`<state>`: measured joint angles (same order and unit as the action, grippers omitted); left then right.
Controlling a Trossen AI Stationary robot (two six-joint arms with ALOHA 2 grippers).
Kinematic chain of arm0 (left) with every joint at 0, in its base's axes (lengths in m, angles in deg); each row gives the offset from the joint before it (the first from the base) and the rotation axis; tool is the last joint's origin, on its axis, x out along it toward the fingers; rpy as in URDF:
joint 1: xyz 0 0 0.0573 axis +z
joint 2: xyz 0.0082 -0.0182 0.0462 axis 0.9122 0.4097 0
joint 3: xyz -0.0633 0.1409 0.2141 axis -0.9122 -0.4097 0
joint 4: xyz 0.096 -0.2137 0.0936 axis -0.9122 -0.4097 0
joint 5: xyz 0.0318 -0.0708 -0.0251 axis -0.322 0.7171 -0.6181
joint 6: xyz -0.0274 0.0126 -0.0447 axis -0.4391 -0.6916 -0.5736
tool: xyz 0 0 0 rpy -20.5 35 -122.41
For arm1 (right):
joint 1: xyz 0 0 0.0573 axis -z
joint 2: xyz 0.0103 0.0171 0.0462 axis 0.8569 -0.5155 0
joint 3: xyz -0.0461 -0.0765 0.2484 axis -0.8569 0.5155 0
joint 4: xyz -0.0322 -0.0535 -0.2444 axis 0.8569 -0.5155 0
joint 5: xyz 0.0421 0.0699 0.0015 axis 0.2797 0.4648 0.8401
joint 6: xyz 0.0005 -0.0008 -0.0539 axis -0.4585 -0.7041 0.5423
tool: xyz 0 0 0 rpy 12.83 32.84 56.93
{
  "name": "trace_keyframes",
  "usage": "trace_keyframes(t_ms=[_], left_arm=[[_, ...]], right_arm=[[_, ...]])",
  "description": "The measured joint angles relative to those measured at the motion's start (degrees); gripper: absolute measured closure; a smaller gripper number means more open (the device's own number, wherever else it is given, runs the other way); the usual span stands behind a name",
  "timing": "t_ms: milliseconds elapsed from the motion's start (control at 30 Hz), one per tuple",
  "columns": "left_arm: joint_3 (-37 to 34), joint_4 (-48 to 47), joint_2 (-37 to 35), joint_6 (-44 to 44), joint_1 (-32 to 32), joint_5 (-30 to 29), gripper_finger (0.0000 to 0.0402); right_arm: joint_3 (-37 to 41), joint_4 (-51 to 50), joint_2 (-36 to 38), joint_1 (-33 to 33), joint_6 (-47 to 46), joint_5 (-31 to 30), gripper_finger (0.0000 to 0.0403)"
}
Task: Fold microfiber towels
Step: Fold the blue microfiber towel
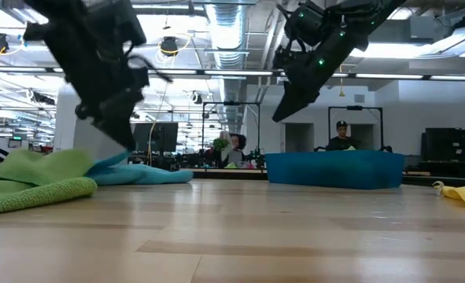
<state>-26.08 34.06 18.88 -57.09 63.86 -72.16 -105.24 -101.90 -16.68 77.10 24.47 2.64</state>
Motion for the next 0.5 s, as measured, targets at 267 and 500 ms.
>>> trace_keyframes(t_ms=[267,500], left_arm=[[3.49,-2.49,-7.73,3.07,-3.2,4.92,0.0401],[5.14,-2.41,-11.71,3.9,-10.67,13.47,0.0401]], right_arm=[[-0.04,6.59,-2.02,-0.61,3.3,5.68,0.0221],[0.0,19.4,-8.25,-2.64,8.69,8.17,0.0198]])
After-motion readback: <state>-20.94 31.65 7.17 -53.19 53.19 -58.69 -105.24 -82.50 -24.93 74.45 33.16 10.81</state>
